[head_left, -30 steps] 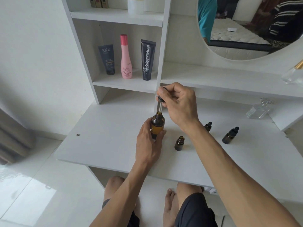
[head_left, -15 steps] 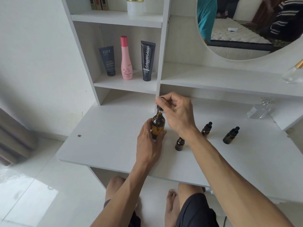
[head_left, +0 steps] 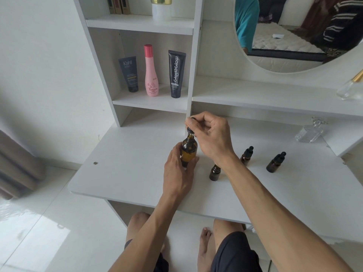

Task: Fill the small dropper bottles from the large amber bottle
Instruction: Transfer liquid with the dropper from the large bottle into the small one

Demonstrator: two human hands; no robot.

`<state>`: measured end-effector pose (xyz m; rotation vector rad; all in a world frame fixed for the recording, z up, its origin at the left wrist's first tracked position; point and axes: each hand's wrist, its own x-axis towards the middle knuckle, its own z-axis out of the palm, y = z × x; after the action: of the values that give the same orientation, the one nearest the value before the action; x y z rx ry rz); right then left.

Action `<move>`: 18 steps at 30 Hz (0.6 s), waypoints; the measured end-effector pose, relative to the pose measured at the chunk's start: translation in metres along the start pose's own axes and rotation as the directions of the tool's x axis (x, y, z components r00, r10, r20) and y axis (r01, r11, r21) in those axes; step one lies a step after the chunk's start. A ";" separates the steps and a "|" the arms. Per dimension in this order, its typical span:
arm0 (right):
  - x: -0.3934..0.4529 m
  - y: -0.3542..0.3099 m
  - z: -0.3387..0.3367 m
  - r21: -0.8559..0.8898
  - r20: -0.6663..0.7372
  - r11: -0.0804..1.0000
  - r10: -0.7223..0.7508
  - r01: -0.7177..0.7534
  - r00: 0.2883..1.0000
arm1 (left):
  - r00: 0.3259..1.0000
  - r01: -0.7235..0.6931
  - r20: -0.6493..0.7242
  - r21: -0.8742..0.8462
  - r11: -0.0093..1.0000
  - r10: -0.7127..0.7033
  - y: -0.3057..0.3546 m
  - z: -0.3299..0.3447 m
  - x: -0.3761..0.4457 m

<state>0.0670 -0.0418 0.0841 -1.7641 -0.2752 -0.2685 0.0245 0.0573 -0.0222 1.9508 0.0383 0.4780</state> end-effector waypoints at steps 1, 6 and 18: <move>0.000 -0.001 0.000 0.013 -0.003 1.000 0.010 -0.010 1.000 | 1.000 -0.001 0.001 -0.005 1.000 0.001 0.000 0.000 0.000; 0.000 -0.009 -0.002 0.086 -0.020 0.995 0.044 -0.042 0.999 | 1.000 -0.005 0.006 -0.013 1.000 0.005 0.000 0.000 0.000; 0.005 -0.026 -0.011 0.219 -0.124 0.975 0.053 -0.025 0.991 | 1.000 -0.002 0.015 -0.002 1.000 0.002 -0.001 0.000 0.000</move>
<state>0.0624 -0.0476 0.1119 -1.5280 -0.1696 -0.3110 0.0249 0.0582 -0.0229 1.9527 0.0266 0.4647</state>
